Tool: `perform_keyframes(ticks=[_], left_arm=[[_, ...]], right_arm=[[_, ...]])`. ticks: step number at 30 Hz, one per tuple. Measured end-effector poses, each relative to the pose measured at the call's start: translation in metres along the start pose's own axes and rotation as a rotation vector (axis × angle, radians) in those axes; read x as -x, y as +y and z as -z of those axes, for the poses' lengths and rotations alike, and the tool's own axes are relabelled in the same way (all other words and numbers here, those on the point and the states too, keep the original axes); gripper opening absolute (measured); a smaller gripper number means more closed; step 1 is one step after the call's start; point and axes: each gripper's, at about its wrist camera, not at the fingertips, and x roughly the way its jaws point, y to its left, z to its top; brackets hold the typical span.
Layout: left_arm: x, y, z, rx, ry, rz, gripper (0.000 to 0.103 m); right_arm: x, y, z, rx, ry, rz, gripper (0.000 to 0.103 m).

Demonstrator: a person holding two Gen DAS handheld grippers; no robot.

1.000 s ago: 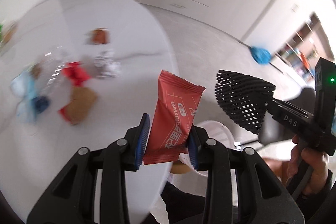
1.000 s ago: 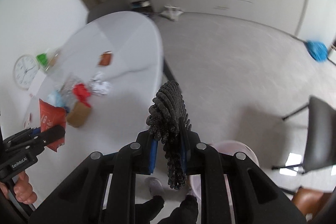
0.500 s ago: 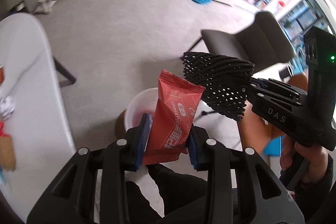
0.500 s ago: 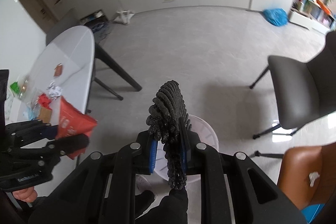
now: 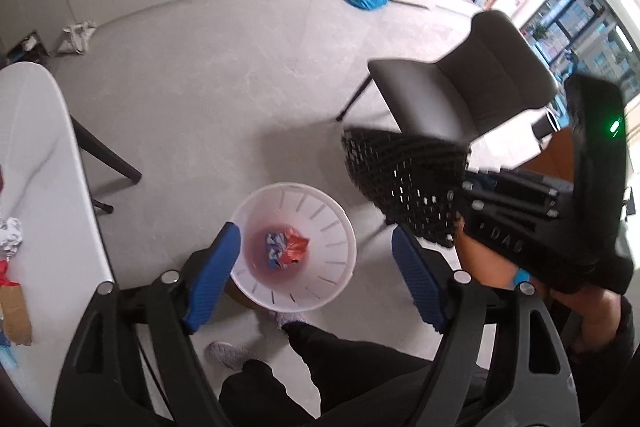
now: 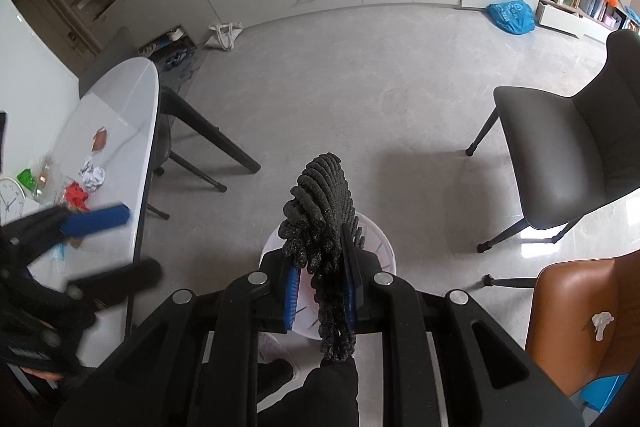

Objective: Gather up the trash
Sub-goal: 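Carry the wrapper and scrubber to the wastebasket and release both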

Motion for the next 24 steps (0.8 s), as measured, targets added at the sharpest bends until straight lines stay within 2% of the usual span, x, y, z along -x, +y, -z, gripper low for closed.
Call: perform_keyframes(ticks=[1,6,8,9,10,12,18,24], left_arm=[[0.005,0.003,0.000,0.011,-0.020,-0.019,0.082],[0.026,0.022,0.005,0.070,-0.090,-0.089,0.085],[0.035,0.031,0.010,0.094,-0.112,-0.123,0.090],[0.040,0.037,0.012,0.109,-0.126,-0.148,0.094],[0.044,0.040,0.014,0.117,-0.135,-0.162,0.094],[0.049,0.044,0.015,0.130,-0.148,-0.183,0.095],[0.068,0.066,0.030,0.182,-0.174,-0.223,0.095],[0.091,0.097,0.053,0.245,-0.193,-0.286,0.095]], right_arm=[[-0.001,0.001,0.001,0.003,0.005,-0.003,0.018],[-0.017,0.014,0.015,0.033,0.051,-0.009,0.019],[-0.023,0.018,0.018,0.031,0.070,-0.003,0.037],[-0.025,0.020,0.020,0.028,0.079,0.001,0.059],[-0.027,0.022,0.021,0.024,0.086,0.004,0.075],[-0.032,0.027,0.023,0.023,0.098,0.016,0.084],[-0.031,0.044,0.018,0.017,0.094,0.031,0.098],[-0.037,0.069,0.011,0.032,0.110,-0.003,0.099]])
